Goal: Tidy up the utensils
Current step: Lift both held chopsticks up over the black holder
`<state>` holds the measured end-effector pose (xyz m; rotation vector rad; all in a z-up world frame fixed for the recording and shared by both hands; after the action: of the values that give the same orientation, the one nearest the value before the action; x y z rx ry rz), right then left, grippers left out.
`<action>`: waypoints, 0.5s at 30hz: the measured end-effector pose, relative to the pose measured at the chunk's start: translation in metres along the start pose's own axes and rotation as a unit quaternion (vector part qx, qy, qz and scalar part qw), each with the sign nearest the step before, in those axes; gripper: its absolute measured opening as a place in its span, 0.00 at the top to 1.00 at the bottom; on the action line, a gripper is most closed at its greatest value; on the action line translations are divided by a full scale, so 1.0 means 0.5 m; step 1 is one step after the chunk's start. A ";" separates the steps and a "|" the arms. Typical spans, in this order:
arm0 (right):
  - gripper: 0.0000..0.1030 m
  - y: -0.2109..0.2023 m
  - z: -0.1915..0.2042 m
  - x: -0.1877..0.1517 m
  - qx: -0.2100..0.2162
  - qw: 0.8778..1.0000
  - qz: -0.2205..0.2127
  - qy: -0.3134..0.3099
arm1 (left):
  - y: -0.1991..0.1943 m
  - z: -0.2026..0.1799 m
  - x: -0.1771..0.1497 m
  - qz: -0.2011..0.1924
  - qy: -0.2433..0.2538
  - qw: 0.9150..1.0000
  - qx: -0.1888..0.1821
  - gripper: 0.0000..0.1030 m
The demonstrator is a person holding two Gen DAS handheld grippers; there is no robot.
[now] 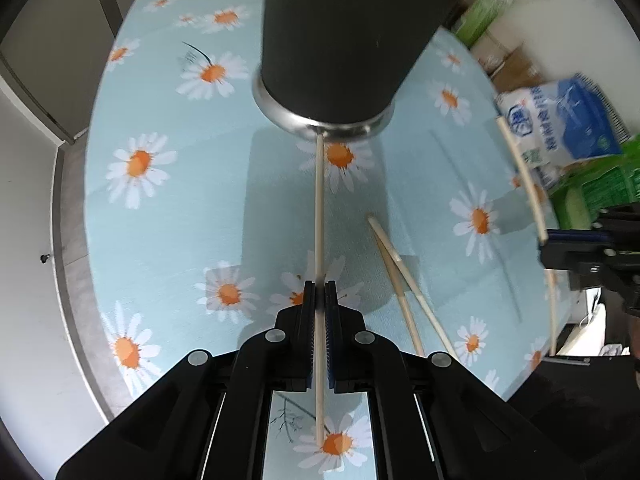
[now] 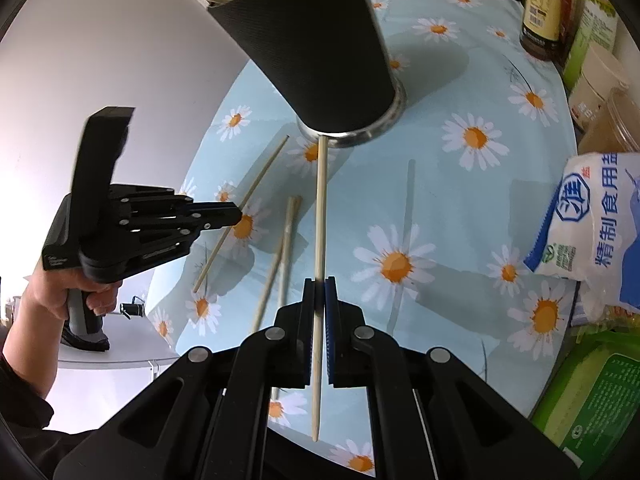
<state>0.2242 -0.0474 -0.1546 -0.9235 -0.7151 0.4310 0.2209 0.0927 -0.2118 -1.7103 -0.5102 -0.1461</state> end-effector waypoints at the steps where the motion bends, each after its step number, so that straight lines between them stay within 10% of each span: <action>1: 0.94 0.000 0.008 0.005 -0.004 1.000 -0.004 -0.004 | -0.010 0.002 0.000 -0.006 -0.002 1.000 -0.005 0.97; 15: 0.94 -0.008 0.106 0.067 0.017 0.997 -0.075 -0.002 | -0.179 -0.011 0.024 -0.108 -0.017 0.991 -0.082 0.97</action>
<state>0.2095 0.0013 -0.1174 -0.8308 -0.7739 0.3112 0.1958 0.1011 -0.1250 -1.8163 -0.7258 -0.3231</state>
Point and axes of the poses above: each gripper's, at about its wrist camera, not at the fingertips, and y roughly the way its jaws point, z to its left, x to its top, the point moved 9 cm from there along y, roughly the way its jaws point, and after that the axes turned 9 degrees about -z, right-handed, at the moved point
